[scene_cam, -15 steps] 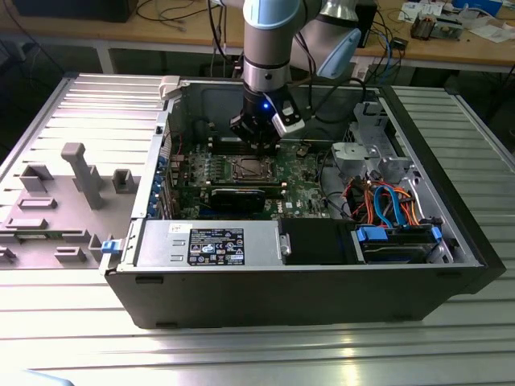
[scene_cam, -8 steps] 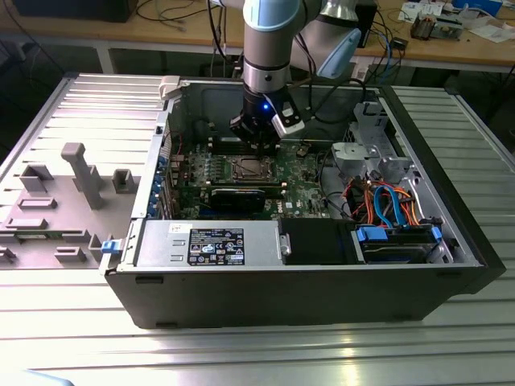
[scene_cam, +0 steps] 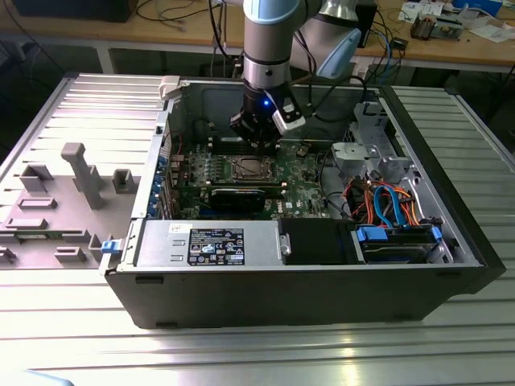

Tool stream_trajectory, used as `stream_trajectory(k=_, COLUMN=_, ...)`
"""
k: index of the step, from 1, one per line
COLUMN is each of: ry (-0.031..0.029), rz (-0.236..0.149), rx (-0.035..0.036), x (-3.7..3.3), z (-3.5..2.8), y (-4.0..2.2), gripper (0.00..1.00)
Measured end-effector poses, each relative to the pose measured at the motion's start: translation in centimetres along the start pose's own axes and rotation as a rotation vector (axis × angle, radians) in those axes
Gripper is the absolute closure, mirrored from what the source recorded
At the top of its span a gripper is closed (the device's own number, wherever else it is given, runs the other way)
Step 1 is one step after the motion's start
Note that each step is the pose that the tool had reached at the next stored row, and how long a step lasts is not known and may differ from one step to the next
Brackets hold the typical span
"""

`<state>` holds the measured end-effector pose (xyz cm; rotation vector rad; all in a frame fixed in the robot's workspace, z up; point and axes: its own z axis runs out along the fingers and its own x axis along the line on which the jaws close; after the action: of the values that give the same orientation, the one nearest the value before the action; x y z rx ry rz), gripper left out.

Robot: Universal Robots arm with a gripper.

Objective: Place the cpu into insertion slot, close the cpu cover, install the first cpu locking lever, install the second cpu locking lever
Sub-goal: 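Install the first cpu locking lever, then install the second cpu locking lever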

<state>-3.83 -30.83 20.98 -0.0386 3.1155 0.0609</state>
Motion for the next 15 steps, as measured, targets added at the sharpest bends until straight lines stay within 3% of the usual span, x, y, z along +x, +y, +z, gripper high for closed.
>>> stream_trajectory(k=2, ry=0.0003, rz=0.0, rx=0.0051, x=0.0, z=-0.01, y=-0.01, gripper=0.89)
stream_trajectory(k=15, ry=0.0002, rz=0.0, rx=0.0063, x=0.0, z=0.0, y=-0.01, gripper=0.89)
